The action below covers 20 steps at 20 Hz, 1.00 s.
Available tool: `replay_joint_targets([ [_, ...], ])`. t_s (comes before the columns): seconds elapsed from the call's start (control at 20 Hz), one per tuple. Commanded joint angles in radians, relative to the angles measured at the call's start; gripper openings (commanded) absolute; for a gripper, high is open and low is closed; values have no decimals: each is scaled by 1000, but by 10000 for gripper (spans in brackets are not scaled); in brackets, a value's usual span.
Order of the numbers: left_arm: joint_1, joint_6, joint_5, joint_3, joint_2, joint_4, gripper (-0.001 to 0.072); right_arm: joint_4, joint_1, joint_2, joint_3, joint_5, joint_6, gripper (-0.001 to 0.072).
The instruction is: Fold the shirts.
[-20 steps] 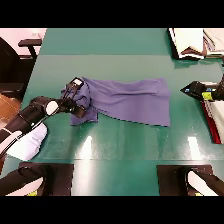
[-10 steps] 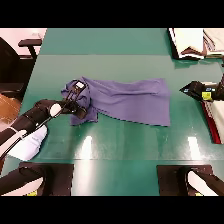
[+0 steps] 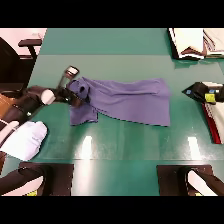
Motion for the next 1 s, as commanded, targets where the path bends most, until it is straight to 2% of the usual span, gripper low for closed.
replay_joint_targets([
  [0.0,150,-66,-115,47,20,-66,24,-84,-123,37,-86,127,-1,387],
  [0.2,258,-63,-152,46,20,-168,25,-69,-279,-3,-302,171,-52,397],
  [0.25,264,-63,-152,46,20,-172,25,-65,-283,-34,-343,166,-56,541],
  [0.3,264,-63,-153,46,20,-177,25,-38,-281,-69,-383,148,-70,607],
  [0.45,264,-63,-160,46,20,-204,25,133,-224,-172,-445,47,-136,580],
  [0.5,264,-63,-161,46,20,-205,25,166,-188,-203,-448,3,-137,530],
  [0.6,264,-63,-163,46,20,-205,25,192,-100,-253,-420,-60,-137,516],
  [0.7,264,-63,-165,46,20,-209,25,190,-8,-287,-367,-108,-135,437],
  [0.75,264,-63,-172,46,20,-212,25,189,32,-301,-338,-129,-132,427],
  [0.8,264,-63,-182,46,20,-215,25,188,66,-315,-307,-147,-125,377],
  [0.95,264,-63,-230,47,27,-222,25,185,122,-346,-229,-163,-124,127],
])
